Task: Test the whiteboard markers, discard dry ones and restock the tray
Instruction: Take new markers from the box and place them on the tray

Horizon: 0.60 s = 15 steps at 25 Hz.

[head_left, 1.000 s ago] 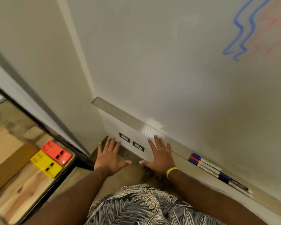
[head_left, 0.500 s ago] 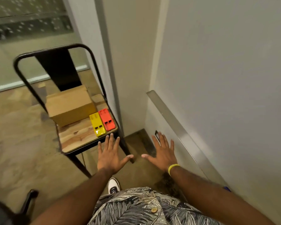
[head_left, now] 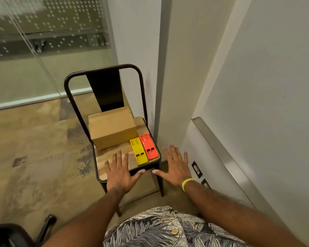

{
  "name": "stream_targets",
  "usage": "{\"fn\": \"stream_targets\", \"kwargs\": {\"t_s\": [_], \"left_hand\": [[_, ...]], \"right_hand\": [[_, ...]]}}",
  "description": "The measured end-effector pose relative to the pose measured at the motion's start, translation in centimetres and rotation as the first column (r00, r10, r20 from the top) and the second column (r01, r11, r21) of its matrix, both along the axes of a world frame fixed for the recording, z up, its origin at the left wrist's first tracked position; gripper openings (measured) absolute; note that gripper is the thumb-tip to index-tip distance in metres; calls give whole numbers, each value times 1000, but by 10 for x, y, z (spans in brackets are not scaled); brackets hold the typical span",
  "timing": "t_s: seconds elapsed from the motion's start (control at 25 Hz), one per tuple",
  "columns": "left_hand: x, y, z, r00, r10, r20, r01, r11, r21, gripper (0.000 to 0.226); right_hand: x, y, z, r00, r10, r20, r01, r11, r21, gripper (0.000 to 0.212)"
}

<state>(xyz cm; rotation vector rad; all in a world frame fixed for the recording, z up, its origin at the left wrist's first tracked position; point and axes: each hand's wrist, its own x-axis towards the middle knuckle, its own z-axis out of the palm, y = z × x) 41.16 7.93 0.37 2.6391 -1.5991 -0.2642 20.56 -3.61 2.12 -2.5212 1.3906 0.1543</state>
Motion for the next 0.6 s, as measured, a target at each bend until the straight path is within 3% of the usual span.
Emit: {"fn": "stream_targets", "kwargs": {"t_s": [0.6], "left_hand": [[141,-21,8,978,196,-68,-204,970,-132,108]], "right_hand": [[149,-34,11,992,92,88,-92,996,-6,101]]}}
